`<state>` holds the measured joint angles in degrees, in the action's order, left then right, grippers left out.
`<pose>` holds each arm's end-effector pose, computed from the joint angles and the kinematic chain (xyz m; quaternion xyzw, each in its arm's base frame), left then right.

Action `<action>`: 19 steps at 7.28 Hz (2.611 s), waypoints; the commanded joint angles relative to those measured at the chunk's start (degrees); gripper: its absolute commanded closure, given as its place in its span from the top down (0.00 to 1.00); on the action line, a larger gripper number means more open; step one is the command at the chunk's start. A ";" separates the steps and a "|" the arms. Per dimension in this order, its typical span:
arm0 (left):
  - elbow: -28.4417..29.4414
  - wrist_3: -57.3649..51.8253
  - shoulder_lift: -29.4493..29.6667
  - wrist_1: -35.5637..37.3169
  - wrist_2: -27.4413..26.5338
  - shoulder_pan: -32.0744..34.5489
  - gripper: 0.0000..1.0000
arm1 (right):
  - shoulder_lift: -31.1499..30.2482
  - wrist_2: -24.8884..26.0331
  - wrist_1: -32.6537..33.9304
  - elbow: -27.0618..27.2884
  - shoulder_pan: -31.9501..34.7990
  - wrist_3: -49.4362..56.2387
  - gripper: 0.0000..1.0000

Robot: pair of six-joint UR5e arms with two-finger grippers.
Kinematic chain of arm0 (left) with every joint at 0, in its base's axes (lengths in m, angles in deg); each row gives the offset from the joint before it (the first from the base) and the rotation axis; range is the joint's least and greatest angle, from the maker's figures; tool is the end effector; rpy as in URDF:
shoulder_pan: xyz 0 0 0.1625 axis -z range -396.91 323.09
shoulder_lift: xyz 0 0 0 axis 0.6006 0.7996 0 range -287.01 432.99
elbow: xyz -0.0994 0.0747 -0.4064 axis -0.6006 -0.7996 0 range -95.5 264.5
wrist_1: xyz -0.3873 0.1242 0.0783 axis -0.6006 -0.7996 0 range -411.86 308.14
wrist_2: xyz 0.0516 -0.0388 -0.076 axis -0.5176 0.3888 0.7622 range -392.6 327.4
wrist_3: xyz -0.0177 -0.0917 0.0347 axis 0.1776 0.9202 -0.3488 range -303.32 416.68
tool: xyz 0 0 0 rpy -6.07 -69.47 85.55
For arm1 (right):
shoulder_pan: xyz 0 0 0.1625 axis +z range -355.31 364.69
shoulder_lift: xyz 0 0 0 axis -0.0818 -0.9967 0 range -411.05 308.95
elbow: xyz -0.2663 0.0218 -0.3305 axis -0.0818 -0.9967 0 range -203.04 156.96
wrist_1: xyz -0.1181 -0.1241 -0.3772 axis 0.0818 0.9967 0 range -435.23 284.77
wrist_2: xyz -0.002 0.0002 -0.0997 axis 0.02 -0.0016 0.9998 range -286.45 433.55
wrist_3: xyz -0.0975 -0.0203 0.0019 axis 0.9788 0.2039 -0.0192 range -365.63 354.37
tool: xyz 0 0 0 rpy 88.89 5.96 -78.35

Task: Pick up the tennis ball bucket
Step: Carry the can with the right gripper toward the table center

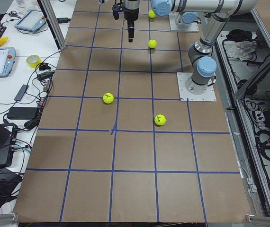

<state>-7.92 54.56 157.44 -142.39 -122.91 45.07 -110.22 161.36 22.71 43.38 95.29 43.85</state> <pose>-0.0680 -0.4687 0.5119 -0.0515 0.9984 -0.0223 0.0047 0.1446 -0.7064 0.3797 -0.4233 0.9058 -0.0134 0.0148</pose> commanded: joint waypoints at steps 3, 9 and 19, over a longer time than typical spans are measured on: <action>1.01 -0.07 0.09 -0.08 -0.22 -3.48 1.00 | 2.74 -5.46 13.82 6.17 16.67 11.05 0.09; 0.84 -0.07 0.01 -0.43 -0.57 -4.90 1.00 | 10.20 -2.82 25.44 7.41 29.99 16.16 0.18; 0.22 -1.39 0.96 0.18 -0.30 -4.89 1.00 | 4.19 -7.92 31.26 11.63 27.98 7.14 1.00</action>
<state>-7.51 53.31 157.62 -142.45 -122.83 40.23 -102.88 153.50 54.51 55.23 124.55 52.54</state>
